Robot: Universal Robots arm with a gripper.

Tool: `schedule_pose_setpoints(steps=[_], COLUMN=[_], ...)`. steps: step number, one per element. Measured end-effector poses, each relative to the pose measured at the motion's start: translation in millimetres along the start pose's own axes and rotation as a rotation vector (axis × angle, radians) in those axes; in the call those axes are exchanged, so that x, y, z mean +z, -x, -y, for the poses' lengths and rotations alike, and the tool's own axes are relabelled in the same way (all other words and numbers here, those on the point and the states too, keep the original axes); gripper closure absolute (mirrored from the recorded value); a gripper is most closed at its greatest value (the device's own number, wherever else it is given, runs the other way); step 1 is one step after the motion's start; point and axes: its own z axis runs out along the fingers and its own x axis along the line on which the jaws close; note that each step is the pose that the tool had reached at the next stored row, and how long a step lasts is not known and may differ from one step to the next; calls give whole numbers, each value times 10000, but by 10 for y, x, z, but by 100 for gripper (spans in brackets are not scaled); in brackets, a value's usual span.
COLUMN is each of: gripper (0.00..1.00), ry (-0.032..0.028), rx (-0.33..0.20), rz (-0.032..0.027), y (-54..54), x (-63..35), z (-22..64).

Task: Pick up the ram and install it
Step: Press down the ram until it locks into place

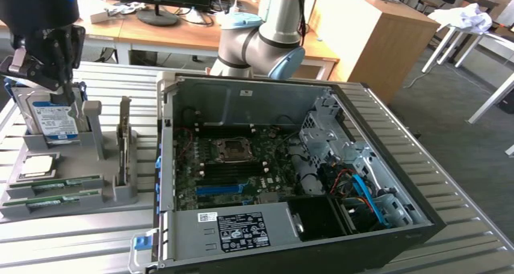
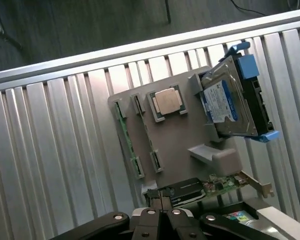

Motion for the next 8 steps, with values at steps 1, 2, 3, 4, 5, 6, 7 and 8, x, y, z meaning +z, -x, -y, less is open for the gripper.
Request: schedule_pose_setpoints(steps=[1,2,3,4,5,6,7,8], gripper=[90,90,90,90,90,90,90,90], ry=[6,12,19,24,31,37,43,49], rx=[-179,-359,-545,-719,-915,-1094,-1275,-1436], rz=[-8,-16,-24,-32,-40,-48,-56,-64], y=[0,0,0,0,0,0,0,-1], x=[0,1,1,1,2,2,3,2], z=[0,0,0,0,0,0,1,1])
